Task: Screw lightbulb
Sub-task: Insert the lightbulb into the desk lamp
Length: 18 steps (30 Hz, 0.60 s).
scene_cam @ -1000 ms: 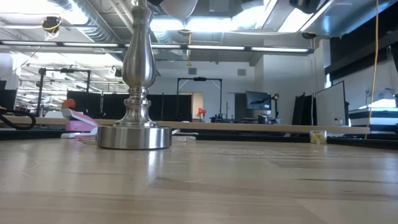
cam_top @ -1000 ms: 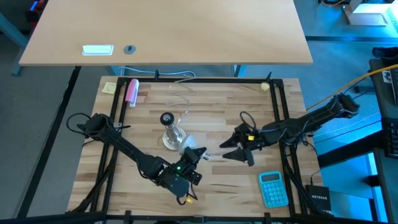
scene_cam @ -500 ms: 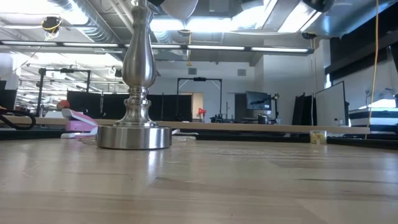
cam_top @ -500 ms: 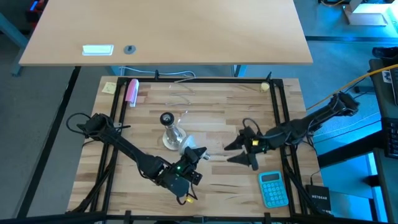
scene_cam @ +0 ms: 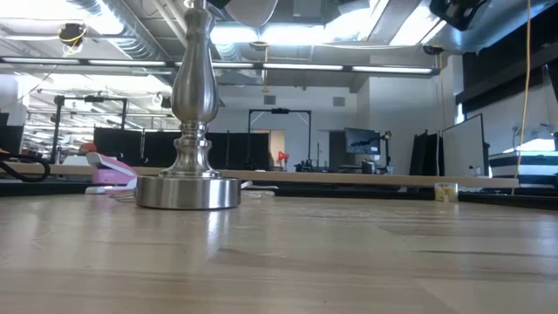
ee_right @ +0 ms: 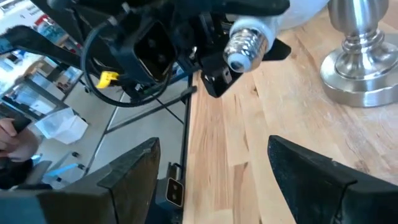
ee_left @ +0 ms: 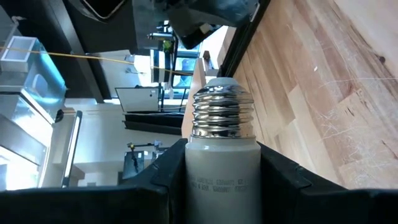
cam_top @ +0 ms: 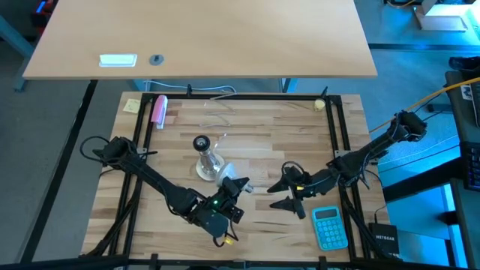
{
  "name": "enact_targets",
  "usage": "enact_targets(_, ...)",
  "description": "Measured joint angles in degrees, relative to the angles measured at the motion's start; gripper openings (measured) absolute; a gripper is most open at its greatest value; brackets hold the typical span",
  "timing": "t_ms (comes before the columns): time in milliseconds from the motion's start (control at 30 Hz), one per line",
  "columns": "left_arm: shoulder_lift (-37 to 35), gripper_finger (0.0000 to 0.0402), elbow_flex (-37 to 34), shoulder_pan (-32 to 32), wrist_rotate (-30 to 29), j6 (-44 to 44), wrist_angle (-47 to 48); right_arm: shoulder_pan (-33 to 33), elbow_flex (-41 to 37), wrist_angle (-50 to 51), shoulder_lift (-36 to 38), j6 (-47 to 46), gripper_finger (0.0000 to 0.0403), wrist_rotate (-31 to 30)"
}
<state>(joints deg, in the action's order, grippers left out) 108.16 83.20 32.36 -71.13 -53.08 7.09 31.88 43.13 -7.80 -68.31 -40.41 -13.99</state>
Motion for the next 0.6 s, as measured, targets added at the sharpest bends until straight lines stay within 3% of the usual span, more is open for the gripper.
enact_targets(333,0.0,0.013,0.0,0.0,0.0,0.0,0.0,0.0,0.0,0.2,-1.8,-0.2,0.0299,-1.9)
enact_targets(600,0.0,0.013,0.0,0.0,0.0,-2.6,0.0,0.0,0.0,0.2,-1.8,-6.8,0.0298,-1.5)
